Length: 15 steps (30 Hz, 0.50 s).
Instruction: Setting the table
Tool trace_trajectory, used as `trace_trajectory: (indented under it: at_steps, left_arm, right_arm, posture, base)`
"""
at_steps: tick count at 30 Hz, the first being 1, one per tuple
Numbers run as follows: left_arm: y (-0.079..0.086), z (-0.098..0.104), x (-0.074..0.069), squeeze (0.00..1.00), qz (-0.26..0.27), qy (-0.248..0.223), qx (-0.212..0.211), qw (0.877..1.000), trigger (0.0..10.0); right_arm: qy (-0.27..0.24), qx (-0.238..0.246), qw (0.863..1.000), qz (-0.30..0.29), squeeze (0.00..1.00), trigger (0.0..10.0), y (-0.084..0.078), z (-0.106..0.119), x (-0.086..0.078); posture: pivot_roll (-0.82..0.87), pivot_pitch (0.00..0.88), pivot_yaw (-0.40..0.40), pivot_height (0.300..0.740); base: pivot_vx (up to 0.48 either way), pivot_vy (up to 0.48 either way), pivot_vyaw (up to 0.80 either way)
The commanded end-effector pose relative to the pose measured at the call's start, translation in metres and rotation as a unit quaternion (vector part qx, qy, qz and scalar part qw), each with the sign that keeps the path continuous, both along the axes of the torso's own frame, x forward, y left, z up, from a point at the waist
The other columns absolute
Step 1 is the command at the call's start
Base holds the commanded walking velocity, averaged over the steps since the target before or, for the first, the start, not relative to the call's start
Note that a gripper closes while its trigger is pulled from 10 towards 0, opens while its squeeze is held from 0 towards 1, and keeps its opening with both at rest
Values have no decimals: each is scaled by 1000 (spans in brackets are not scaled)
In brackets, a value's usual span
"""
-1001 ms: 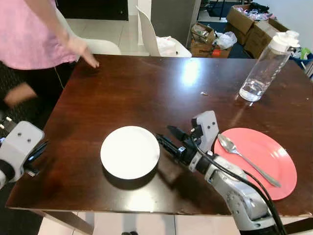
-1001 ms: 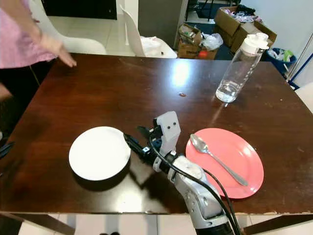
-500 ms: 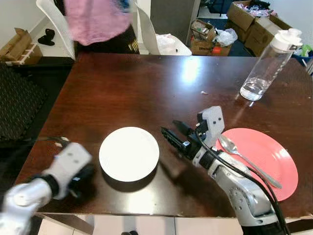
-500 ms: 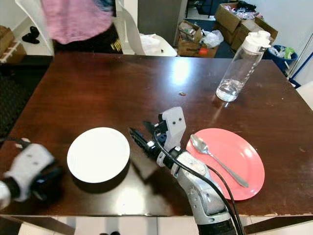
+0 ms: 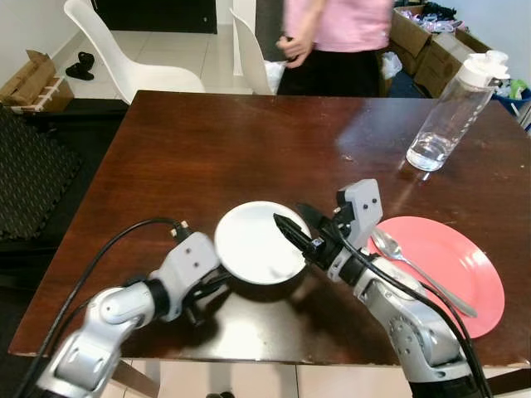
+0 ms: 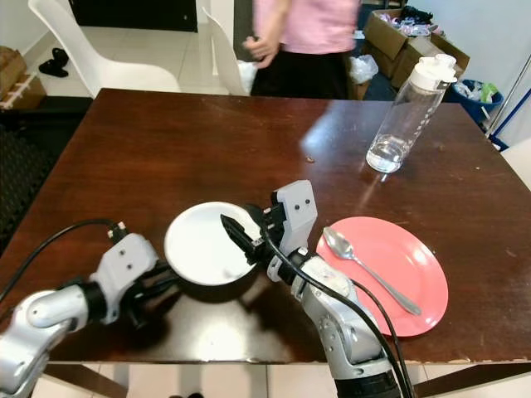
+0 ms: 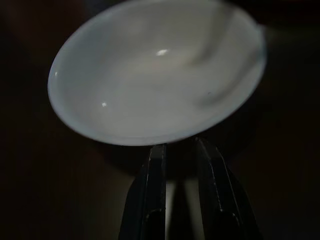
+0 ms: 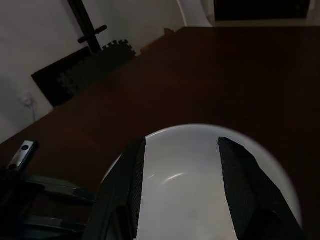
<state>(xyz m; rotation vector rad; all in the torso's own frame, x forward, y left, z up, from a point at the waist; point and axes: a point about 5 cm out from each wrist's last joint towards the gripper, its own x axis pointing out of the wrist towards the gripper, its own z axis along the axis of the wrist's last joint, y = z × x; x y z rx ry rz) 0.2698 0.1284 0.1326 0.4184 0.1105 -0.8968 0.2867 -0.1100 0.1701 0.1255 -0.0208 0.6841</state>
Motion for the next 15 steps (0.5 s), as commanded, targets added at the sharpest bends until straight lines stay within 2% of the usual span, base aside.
trace_trajectory:
  at_steps: [1, 3, 4, 6, 10, 11, 12, 13, 15]
  left_arm:
    - [-2, -7, -1, 0, -4, 12, 13, 1000, 10000]
    - [-3, -4, 1, 0, -1, 10, 7, 1000, 10000]
    - [1, -4, 2, 0, 8, 8, 10, 1000, 10000]
    - [11, -3, 5, 0, 24, 2, 19, 1000, 10000]
    - [20, 0, 7, 0, 38, -4, 24, 999, 10000]
    - [26, 4, 11, 0, 52, -15, 26, 998, 10000]
    - [39, 17, 20, 0, 83, -48, 24, 995, 10000]
    - [39, 17, 20, 0, 83, -48, 24, 995, 10000]
    - [53, 40, 30, 0, 110, -90, 14, 990, 10000]
  right_arm:
    - [20, -7, 1000, -13, 0, 10000, -5, -9, -1]
    - [29, -50, 997, -49, 0, 10000, -14, -17, -1]
    - [23, -104, 990, -88, 0, 10000, -25, -22, 1]
    - [17, -132, 982, -138, 0, 10000, -40, -23, 3]
    - [20, -129, 978, -162, 0, 10000, -49, -22, 3]
    - [30, -118, 977, -175, 0, 10000, -53, -24, 4]
    - [46, -101, 973, -203, 0, 10000, -60, -27, 7]
    - [46, -101, 973, -203, 0, 10000, -60, -27, 7]
    - [67, -68, 972, -214, 0, 10000, -62, -30, 11]
  posture:
    - [-32, 37, 63, 740]
    - [-36, 37, 64, 740]
    - [-39, 46, 65, 740]
    - [-39, 47, 65, 740]
    - [-43, 52, 72, 740]
    - [-43, 53, 73, 740]
    - [-41, 58, 74, 740]
    - [-41, 58, 74, 740]
    - [-39, 60, 74, 740]
  base:
    - [0, 0, 0]
    - [0, 0, 0]
    - [0, 0, 0]
    - [0, 0, 0]
    - [0, 0, 0]
    - [0, 0, 0]
    - [0, 0, 0]
    - [0, 0, 0]
    - [0, 0, 0]
